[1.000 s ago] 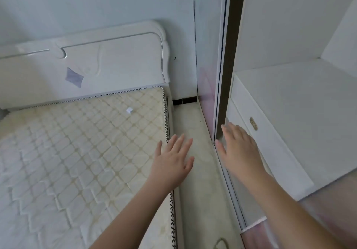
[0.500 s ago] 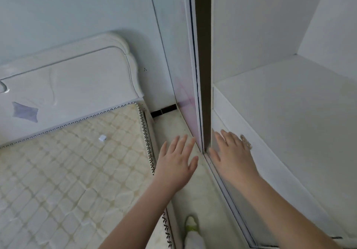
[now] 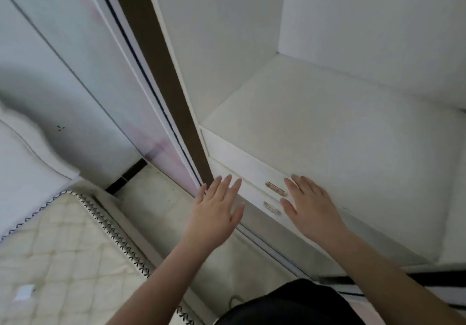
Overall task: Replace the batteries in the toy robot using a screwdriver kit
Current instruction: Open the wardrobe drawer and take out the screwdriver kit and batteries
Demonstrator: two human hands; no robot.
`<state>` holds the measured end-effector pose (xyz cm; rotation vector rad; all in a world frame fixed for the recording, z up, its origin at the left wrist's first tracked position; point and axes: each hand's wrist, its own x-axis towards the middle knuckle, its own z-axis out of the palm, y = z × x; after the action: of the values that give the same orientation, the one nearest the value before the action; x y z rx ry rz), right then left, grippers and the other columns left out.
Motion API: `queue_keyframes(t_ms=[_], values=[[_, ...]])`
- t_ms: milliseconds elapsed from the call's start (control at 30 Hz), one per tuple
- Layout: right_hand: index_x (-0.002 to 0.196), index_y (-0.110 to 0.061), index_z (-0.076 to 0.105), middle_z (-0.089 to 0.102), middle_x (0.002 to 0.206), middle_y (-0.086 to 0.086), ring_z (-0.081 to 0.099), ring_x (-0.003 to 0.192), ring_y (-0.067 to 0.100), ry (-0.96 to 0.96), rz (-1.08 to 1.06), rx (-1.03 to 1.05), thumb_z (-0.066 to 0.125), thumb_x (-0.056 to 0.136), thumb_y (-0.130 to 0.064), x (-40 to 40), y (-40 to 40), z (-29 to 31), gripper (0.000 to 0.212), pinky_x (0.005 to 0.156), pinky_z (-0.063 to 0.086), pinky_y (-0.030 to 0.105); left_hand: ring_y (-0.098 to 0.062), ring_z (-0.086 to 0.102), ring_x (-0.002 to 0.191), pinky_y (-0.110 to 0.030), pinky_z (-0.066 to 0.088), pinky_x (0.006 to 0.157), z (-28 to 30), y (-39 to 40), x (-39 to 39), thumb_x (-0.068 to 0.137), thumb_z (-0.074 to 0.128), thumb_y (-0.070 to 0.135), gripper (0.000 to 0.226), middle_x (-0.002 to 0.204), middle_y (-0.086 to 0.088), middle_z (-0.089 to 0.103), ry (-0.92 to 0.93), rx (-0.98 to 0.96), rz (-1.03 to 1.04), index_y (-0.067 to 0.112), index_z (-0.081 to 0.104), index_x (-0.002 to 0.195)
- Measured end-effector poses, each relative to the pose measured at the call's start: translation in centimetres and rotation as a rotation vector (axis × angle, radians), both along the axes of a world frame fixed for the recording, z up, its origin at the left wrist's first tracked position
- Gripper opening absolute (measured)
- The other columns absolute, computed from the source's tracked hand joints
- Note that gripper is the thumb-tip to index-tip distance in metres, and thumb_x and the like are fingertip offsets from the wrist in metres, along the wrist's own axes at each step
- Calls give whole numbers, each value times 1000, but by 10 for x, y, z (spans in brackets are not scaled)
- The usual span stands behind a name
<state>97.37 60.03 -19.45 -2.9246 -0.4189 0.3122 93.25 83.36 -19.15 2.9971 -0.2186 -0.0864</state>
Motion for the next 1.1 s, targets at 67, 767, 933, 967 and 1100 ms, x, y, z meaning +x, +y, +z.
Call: queue_keyframes(t_ms=[67, 767, 933, 967, 1100], values=[[150, -21, 26, 24, 158, 1, 19, 146, 20, 9, -54, 38, 19, 98, -51, 1, -3, -6, 61, 117, 17, 36, -16, 2, 150, -37, -4, 118, -7, -9, 18, 100, 14, 56, 60, 162, 6, 8, 27, -10, -84, 33, 4, 154], [134, -17, 47, 51, 141, 3, 47, 131, 22, -67, 22, 264, 39, 95, -48, 5, -80, -41, 50, 105, 43, 39, -22, 61, 110, -39, 51, 87, -73, -91, 81, 91, 43, 45, 43, 120, -1, 63, 52, -25, -351, 20, 57, 124], [132, -19, 50, 52, 139, 1, 48, 130, 20, -94, 80, 277, 40, 94, -48, -4, -80, -49, 49, 105, 43, 37, -23, 63, 102, -38, 53, 83, -81, -84, 88, 90, 40, 44, 43, 114, -1, 64, 123, 28, -310, 19, 60, 119], [131, -19, 51, 52, 139, 1, 48, 130, 20, -99, 87, 284, 40, 94, -48, -5, -80, -51, 49, 105, 43, 37, -23, 64, 100, -38, 53, 82, -84, -82, 90, 90, 40, 45, 43, 113, -1, 65, 129, 38, -301, 19, 60, 118], [123, -18, 59, 60, 126, -1, 55, 119, 18, -160, 113, 267, 44, 92, -46, -2, -82, -50, 44, 100, 46, 33, -23, 62, 107, -39, 50, 89, -96, -72, 102, 92, 35, 46, 49, 121, -1, 62, 181, 31, -251, 19, 57, 126]])
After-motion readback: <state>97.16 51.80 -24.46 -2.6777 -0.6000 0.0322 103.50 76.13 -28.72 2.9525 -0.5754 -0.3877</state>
